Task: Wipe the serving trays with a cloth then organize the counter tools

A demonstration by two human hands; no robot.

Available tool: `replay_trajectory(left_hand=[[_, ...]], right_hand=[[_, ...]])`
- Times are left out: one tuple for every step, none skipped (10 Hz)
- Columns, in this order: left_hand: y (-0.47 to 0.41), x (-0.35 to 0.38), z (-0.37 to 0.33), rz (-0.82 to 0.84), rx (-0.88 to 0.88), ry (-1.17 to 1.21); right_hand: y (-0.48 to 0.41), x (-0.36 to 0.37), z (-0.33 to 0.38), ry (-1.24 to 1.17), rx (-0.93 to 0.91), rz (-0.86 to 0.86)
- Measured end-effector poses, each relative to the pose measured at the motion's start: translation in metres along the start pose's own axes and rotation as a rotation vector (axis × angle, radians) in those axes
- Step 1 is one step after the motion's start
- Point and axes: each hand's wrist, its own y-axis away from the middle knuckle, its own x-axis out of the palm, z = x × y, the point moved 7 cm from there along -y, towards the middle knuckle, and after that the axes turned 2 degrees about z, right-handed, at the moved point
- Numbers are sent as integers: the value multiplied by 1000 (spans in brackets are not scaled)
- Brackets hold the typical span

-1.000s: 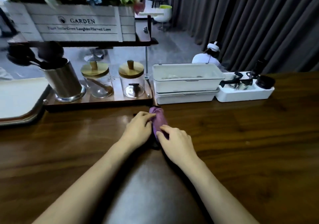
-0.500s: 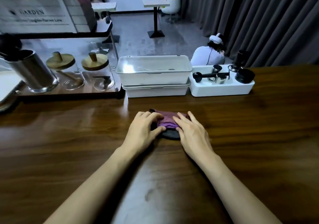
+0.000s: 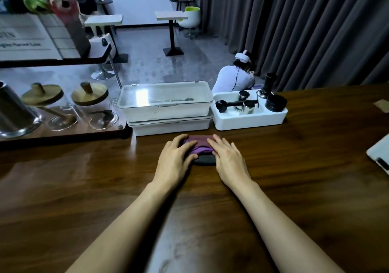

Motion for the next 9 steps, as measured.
replay_trajectory(left_hand=[[-10, 3, 0, -18, -14, 1], [-15, 7, 0, -28, -34, -12], [-15, 6, 2, -43, -66, -23], [-16, 6, 5, -59, -106, -29], [-17, 6, 6, -61, -119, -50], [-18, 7, 5, -47, -118, -62], [-19, 7, 6, -29, -128, -44], [-20, 3, 8, -20, -170, 63], [-26, -15, 3, -95, -188, 155]], right_hand=[[-10, -1, -6, -18, -25, 1], [-20, 0, -13, -35, -53, 10], [-29, 4, -15, -34, -88, 22], [-37, 8, -16, -40, -126, 17], [-40, 9, -17, -56, -139, 21], [-38, 6, -16, -60, -142, 23], [-38, 5, -15, -64, -136, 66], [-38, 1, -17, -135, -116, 125], [-35, -17, -16, -375, -45, 123]])
